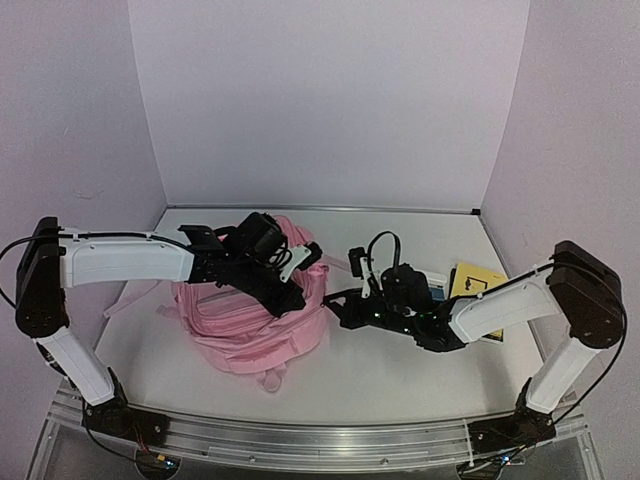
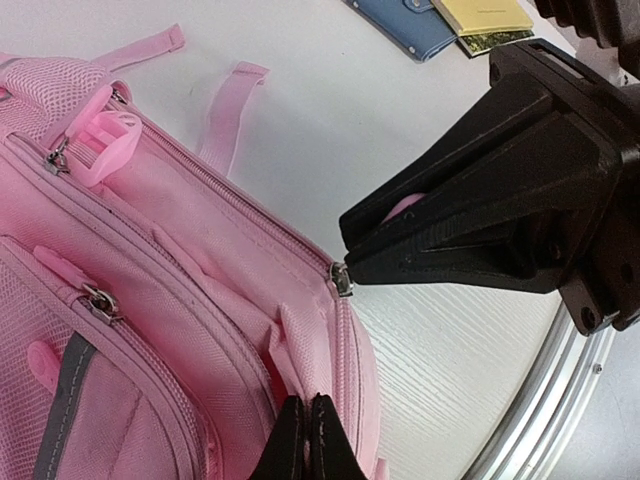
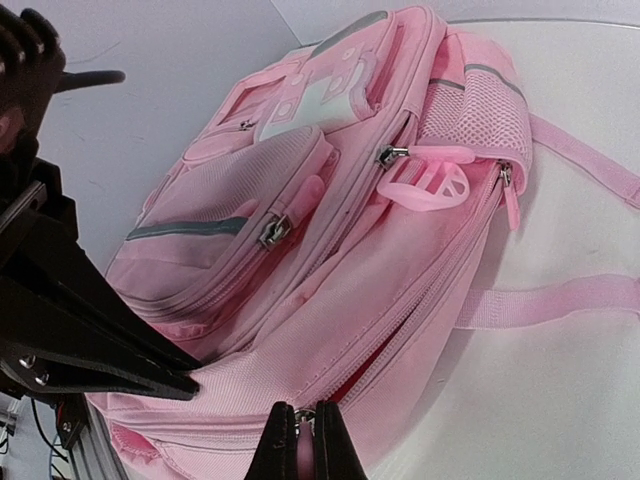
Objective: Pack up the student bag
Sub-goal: Zip the student bag at the center of the board.
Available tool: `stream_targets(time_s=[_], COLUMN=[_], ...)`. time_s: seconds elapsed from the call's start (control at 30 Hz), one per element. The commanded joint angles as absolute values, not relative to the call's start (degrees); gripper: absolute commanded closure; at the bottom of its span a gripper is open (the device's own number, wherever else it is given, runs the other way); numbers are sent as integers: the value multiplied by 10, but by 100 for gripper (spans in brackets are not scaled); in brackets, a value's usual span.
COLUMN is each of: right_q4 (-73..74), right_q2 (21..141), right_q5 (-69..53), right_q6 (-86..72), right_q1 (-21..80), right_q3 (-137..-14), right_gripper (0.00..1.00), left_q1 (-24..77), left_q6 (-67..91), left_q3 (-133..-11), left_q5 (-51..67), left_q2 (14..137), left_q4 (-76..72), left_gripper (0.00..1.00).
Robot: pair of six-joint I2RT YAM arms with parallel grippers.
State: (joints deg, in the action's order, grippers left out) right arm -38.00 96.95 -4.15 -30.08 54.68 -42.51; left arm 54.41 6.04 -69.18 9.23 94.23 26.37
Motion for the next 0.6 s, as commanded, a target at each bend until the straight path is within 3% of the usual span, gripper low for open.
stream_targets(time_s=[0.0, 0.57], right_q4=[-431, -440], right_q2=[922, 1003], right_q5=[-23, -116], right_q6=[-284, -268], right_q1=[506, 450], right_q3=[-431, -508], right_gripper=[100, 100], left_q1=[545, 545], left_q6=[58, 46], left_q3=[-673, -651], left_q5=[93, 121], left_q2=[909, 866], left_q4=[315, 339], left_gripper=[100, 100])
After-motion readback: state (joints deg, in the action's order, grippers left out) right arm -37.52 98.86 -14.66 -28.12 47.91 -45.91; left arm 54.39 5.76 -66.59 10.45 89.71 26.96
